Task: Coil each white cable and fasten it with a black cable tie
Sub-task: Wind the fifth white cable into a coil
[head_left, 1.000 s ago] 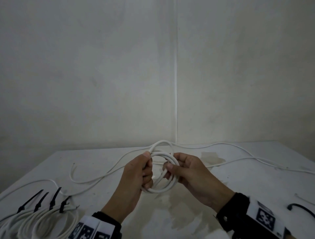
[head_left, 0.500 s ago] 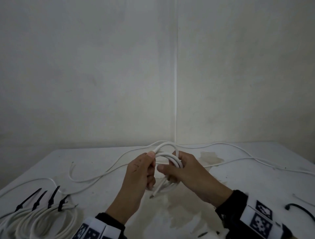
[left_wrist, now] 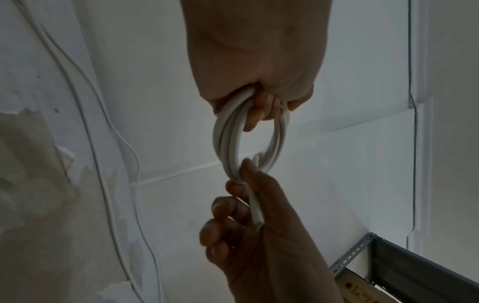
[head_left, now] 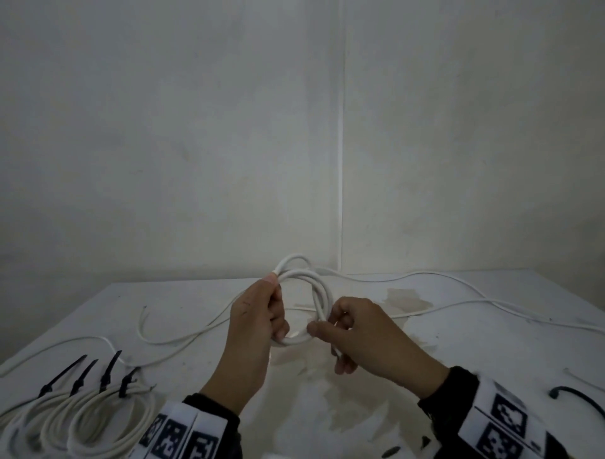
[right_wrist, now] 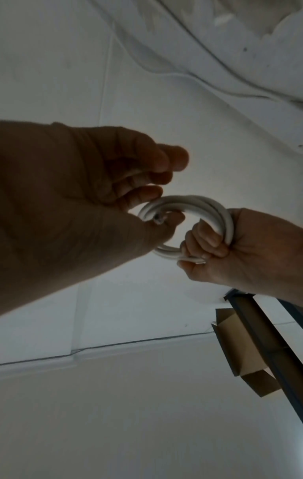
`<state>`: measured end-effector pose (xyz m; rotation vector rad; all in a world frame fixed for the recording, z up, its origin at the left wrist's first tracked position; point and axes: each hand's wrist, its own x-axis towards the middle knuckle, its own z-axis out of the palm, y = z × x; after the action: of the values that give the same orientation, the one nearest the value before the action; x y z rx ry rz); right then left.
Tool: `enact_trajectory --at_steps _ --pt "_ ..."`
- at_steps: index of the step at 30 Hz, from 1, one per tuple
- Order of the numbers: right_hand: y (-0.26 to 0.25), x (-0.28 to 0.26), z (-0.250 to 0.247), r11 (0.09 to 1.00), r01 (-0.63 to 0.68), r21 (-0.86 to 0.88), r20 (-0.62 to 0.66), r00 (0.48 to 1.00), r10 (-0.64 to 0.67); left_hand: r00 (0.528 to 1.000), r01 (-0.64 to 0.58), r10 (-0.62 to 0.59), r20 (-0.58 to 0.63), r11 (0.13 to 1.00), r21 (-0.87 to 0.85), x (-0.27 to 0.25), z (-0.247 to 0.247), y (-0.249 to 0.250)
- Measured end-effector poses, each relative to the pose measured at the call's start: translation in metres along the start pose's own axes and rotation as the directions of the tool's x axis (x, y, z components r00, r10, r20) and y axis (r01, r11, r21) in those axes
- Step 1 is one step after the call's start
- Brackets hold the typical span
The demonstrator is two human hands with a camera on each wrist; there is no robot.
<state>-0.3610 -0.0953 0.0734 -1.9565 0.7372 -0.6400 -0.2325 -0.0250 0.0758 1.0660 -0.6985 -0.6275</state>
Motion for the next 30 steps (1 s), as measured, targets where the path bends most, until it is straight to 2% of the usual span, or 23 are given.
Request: enact_trajectory --at_steps 5,8,10,13,15,18,21,23,26,28,30 --pt "-0.001 -0.003 0.003 0.991 0.041 -0.125 0.053 0.998 -0.034 0.999 0.037 -0.037 -0.032 0.999 -0.021 -0.003 -0.004 -0.003" --pt "-0.001 -0.006 0.002 0.975 0.078 -0.206 0.068 0.996 -0.065 0.993 0.036 -0.048 -0.106 0.993 -0.116 0.003 -0.012 0.003" --pt "-0.001 -0.009 0.003 0.971 0.083 -0.226 0.085 0.994 -0.066 0.989 0.018 -0.041 -0.142 0.987 -0.162 0.009 -0.018 0.009" --pt "0.002 -0.015 0.005 0.97 0.09 -0.226 0.123 0.99 -0.063 0.991 0.016 -0.037 -0.13 0.987 -0.16 0.011 -0.02 0.012" --pt "0.007 -0.016 0.004 0.976 0.083 -0.203 0.126 0.99 -0.058 0.994 0.023 -0.04 -0.102 0.986 -0.162 0.008 -0.018 0.008" --pt "0.015 -0.012 0.004 0.99 0.059 -0.129 0.034 0.998 -0.055 0.997 0.05 -0.061 -0.052 0.98 -0.192 0.002 -0.017 0.002" --pt "0.016 -0.01 0.013 0.994 0.098 0.048 0.022 0.995 -0.099 0.996 0.084 -0.091 -0.023 0.969 -0.231 -0.005 -0.017 -0.005" --pt "0.015 -0.009 0.02 0.975 0.157 0.158 0.048 0.985 -0.167 0.994 0.11 -0.113 0.002 0.959 -0.261 -0.009 -0.015 -0.008" --pt "0.006 -0.014 0.024 0.933 0.19 0.307 0.002 0.98 -0.2 0.992 0.124 -0.11 0.064 0.953 -0.278 -0.016 -0.012 -0.011" --pt "0.002 -0.016 0.023 0.917 0.225 0.329 -0.057 0.974 -0.218 0.989 0.126 -0.105 0.103 0.965 -0.231 -0.019 -0.011 -0.011" --pt "-0.001 -0.017 0.019 0.924 0.267 0.275 -0.107 0.963 -0.247 0.985 0.135 -0.11 0.135 0.972 -0.194 -0.023 -0.012 -0.01"
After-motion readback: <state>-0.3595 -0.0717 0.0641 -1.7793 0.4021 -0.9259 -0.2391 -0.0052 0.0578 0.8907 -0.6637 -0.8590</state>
